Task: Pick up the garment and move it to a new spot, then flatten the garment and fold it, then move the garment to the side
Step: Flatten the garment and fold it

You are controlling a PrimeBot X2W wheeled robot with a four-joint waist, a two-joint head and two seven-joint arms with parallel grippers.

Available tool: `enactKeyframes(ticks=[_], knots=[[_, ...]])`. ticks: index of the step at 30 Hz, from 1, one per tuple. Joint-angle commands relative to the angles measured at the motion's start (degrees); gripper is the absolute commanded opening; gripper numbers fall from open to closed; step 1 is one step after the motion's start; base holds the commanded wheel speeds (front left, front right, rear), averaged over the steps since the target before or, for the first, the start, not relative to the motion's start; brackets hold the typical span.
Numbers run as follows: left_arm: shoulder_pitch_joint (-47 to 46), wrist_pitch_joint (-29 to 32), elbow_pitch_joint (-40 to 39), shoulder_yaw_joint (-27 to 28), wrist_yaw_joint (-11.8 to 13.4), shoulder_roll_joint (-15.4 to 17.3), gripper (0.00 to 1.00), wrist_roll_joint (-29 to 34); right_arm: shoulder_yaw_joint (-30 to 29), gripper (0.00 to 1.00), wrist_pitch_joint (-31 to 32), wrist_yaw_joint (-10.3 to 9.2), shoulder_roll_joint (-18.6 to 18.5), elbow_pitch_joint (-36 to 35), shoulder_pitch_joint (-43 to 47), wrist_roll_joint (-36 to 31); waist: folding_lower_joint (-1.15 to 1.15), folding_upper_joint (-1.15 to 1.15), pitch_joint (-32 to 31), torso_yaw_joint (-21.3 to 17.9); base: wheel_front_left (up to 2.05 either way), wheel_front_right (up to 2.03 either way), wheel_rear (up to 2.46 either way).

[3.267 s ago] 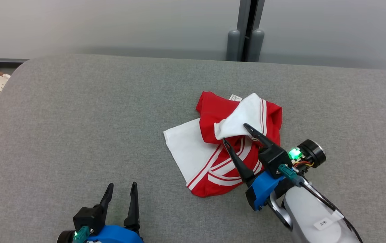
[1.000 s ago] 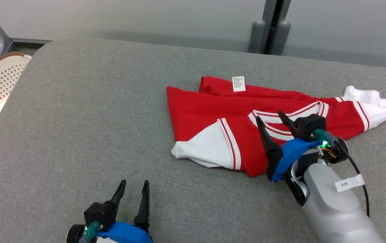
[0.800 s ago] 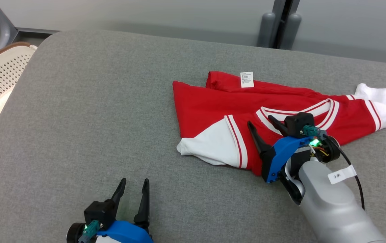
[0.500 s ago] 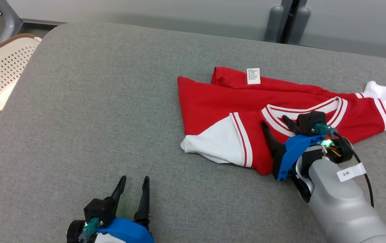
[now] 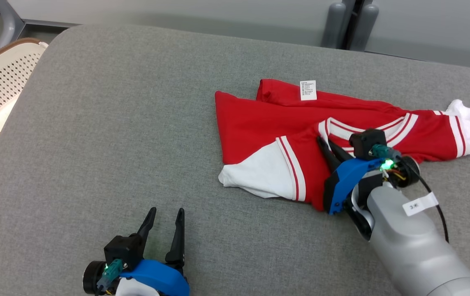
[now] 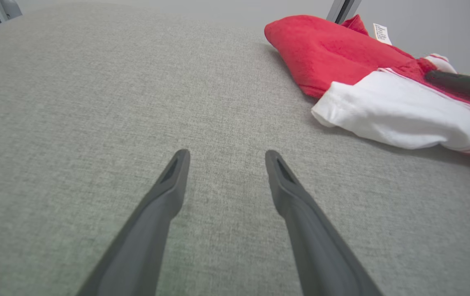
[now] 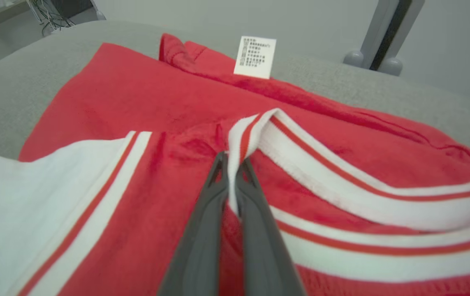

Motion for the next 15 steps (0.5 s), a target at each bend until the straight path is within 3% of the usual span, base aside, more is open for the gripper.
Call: enactKeyframes(ticks=[1,5,12,15], knots=[[-0.5,-0.2,0.1,0.4,0.2,0.0,1.00,-0.1,0.1,0.00,-0.6,0.00,-0.6,-1.2,-1.0,0.5,0.00,0.00,-0.2,-0.1,0.00,0.00,0.00],[0.6,-0.2,0.3,1.0,0.3,0.0,1.00,0.3,-2.1,0.00,-1.1,0.00,-3.1,-9.3,0.2,-1.0,0.00,0.00,-1.5,-0.9,0.00,0.00,0.00],[3.1,-0.2,0.6,2.4,0.3,0.0,1.00,1.3,-13.7,0.00,-1.1,0.00,-6.3,-31.4,15.7,-6.1,0.00,0.00,-6.2,-4.0,0.00,0.00,0.00],[4.3,-0.2,0.6,2.7,0.2,0.0,1.00,1.6,-18.8,0.00,-1.1,0.00,-6.7,-37.5,24.1,-7.5,0.00,0.00,-8.4,-5.6,0.00,0.00,0.00]])
